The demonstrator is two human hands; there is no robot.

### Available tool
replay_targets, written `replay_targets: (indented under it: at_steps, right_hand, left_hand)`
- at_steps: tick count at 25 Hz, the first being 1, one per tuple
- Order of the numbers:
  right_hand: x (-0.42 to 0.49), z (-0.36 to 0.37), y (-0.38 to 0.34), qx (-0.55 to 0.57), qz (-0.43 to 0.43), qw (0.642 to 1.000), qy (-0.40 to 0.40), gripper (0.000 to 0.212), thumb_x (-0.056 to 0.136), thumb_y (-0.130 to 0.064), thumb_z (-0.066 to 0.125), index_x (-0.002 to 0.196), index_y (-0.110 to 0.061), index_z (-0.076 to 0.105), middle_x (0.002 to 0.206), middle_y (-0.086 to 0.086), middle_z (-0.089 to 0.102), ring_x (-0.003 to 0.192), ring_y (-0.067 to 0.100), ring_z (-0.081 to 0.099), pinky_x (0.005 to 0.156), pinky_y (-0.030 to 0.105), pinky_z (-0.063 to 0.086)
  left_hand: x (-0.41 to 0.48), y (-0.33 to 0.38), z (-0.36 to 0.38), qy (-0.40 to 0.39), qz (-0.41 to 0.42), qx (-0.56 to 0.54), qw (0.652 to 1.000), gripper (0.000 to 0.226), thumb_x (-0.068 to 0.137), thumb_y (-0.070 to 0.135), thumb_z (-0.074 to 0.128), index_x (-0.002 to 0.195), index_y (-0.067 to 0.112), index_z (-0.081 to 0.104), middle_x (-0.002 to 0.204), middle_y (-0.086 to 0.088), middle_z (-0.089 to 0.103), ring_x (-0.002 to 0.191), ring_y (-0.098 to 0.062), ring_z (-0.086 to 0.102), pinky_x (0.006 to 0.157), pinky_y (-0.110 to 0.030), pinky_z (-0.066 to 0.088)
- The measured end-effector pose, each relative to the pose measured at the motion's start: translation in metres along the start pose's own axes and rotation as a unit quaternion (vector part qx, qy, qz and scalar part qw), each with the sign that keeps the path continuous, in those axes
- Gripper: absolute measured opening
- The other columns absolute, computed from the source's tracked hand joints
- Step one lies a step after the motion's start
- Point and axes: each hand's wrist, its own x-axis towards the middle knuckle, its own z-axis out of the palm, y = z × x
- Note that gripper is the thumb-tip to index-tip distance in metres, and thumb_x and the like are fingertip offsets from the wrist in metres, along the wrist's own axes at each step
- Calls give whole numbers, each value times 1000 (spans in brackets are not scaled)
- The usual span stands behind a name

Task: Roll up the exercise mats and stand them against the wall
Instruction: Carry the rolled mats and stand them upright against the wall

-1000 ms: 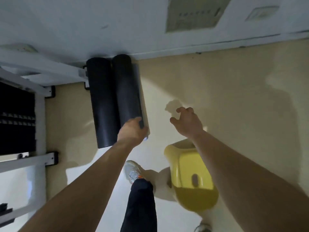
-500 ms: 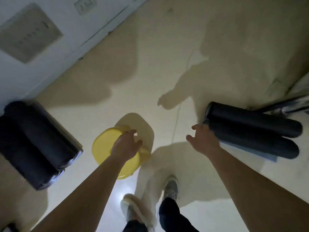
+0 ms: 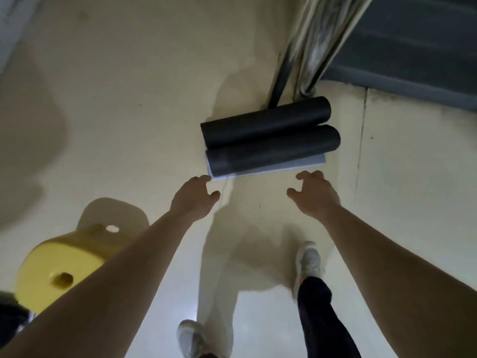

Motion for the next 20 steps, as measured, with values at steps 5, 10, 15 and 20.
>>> replay_targets:
  at_steps: [5,10,15,20]
  right_hand:
    - [87,-1,111,31,15,999,-41,61,100,-43,58,154,-21,42,150,10,42,129,34,55,99,44,50]
    - [217,30,197,60,16,997,-51,73,100,-43,57,161,-16,26,156,12,37,135,37,51,103,48,47]
    - [365,88,230,135,16,991,-1,85,97,-47,63,162,-14,20,158,21,31,137,47,44,111,53,41]
    - [473,125,233,251,51,952,166,107,93,-62,58,163,-3,5,164,29,16,141,54,32,116,56,31]
  left_hand:
    - [55,91,80,13,-36,-5,999,61,99,37,58,154,19,39,155,-3,46,140,-25,46,112,-38,37]
    - [150,117,177,84,-127,-28,988,67,96,43,62,150,13,36,149,-12,49,132,-39,49,104,-49,44]
    - [260,71,241,204,-233,-79,947,96,89,58,65,156,10,16,158,-19,25,140,-46,29,110,-57,34]
    - [333,-4,259,381,-284,-224,851,88,96,54,57,155,2,17,158,-26,28,143,-46,30,111,-55,32]
